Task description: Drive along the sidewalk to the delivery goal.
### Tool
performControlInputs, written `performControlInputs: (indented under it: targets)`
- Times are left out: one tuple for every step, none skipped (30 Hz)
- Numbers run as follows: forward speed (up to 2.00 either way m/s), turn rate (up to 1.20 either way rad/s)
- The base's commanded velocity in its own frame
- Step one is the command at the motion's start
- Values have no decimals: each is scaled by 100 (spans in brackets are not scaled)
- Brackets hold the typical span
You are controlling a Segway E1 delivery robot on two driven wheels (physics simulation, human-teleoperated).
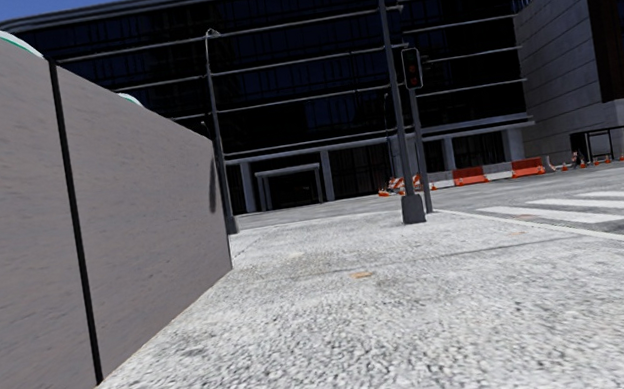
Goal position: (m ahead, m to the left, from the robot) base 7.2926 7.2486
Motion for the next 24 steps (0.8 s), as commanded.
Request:
performControlInputs:
  targets:
    - [200, 0]
    - [200, 0]
    - [200, 0]
    - [200, 0]
    - [200, 0]
    - [200, 0]
    - [200, 0]
    - [200, 0]
    - [200, 0]
    - [200, 0]
    - [200, 0]
    - [200, 0]
    - [200, 0]
    - [200, 0]
    - [200, 0]
    - [200, 0]
    - [200, 0]
    - [200, 0]
    - [200, 0]
    - [200, 0]
    - [200, 0]
    - [200, 0]
    - [200, 0]
    - [200, 0]
